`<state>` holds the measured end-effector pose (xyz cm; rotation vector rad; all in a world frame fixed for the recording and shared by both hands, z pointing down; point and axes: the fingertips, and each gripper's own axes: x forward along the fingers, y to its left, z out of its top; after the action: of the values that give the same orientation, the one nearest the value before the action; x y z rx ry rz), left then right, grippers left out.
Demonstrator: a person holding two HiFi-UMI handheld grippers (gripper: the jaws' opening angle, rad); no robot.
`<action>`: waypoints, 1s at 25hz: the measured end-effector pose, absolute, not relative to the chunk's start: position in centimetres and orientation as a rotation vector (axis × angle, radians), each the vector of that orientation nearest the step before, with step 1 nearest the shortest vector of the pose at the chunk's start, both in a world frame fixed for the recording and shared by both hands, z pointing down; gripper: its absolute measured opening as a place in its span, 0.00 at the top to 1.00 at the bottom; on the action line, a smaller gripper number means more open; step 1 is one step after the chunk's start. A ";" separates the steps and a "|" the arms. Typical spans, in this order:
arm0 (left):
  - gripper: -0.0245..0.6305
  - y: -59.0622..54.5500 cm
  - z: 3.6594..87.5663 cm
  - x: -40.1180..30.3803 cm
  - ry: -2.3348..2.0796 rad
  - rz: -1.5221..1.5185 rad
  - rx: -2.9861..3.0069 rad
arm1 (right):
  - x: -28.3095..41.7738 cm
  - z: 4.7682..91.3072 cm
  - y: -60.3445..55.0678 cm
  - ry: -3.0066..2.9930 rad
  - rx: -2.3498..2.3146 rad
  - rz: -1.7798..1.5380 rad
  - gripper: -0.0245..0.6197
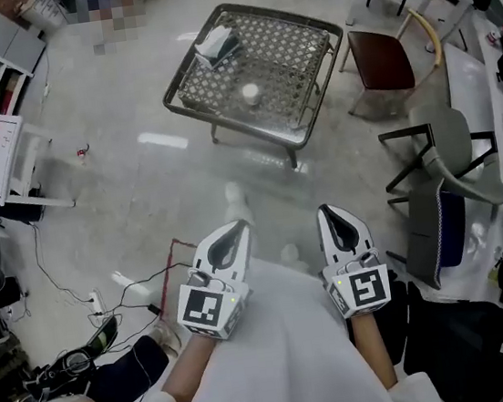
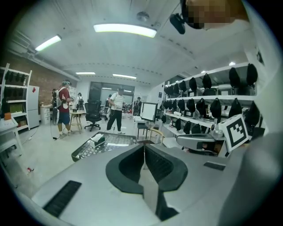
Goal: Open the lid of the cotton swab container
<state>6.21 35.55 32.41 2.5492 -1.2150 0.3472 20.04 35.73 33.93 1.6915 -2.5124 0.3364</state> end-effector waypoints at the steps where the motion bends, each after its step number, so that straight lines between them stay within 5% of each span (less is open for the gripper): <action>1: 0.95 35.0 32.6 6.3 -1.208 0.351 2.547 | 20.2 34.1 35.2 -2.502 1.696 0.346 0.96; 11: 0.95 25.7 34.4 6.2 -1.132 0.291 2.552 | 19.8 35.3 26.8 -2.448 1.721 0.357 0.96; 25: 0.95 6.1 33.0 -2.7 -1.086 0.171 2.611 | 10.4 31.4 10.1 -2.383 1.691 0.138 0.96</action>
<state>-2.67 6.07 32.99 2.6108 -1.0855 0.1708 10.43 10.09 31.42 1.6906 -2.3831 0.1381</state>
